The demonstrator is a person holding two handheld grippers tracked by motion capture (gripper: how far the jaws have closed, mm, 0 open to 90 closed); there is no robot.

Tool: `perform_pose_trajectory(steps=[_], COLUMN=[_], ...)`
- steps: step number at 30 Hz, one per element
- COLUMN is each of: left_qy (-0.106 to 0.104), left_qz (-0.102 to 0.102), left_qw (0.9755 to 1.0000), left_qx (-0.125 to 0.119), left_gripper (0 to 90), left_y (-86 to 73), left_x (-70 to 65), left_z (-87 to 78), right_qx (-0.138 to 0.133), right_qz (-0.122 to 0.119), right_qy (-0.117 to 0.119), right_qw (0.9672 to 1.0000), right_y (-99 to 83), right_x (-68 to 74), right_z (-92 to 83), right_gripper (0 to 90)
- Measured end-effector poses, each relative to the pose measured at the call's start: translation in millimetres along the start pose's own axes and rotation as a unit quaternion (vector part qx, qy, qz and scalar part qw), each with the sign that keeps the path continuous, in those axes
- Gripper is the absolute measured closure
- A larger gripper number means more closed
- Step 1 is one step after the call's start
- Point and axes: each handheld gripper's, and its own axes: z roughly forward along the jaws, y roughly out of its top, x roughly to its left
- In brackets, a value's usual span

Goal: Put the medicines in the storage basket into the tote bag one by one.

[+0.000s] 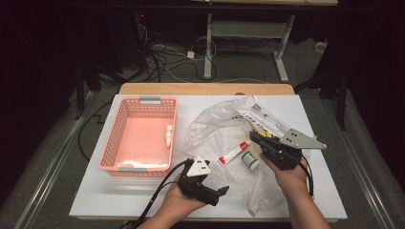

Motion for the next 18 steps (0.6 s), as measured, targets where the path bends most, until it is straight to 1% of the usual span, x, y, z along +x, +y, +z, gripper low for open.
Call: perform_pose_trajectory(steps=[3, 7, 12, 14, 18], left_qy=[0.0, 0.008, 0.023, 0.029, 0.044], left_qz=[-0.005, -0.004, -0.005, -0.009, -0.015], left_qw=[1.0, 1.0, 0.9997, 0.9995, 0.9988], left_qx=[-0.002, -0.002, -0.005, -0.009, -0.017], left_gripper=[0.0, 0.0, 0.0, 0.0, 0.0], left_y=[2.7, 6.0, 4.7, 3.9, 2.7], left_x=[1.8, 3.4, 8.8, 11.4, 17.9], left_z=[-7.2, -19.5, -37.0, -43.6, -55.8], right_qx=[0.0, -0.001, -0.002, -0.003, -0.002], right_qz=[-0.001, -0.001, 0.003, -0.001, 0.003], right_qy=[-0.001, 0.0, -0.002, -0.002, -0.002], right_qw=[1.0, 1.0, 1.0, 1.0, 1.0], right_y=[-0.2, -0.3, 0.3, 0.3, 0.1], right_x=[-0.9, -1.4, -1.3, -2.2, -2.3], right_z=[-0.6, -0.8, -2.1, -2.3, -2.6], right_gripper=[90.0, 90.0, 90.0, 90.0, 90.0])
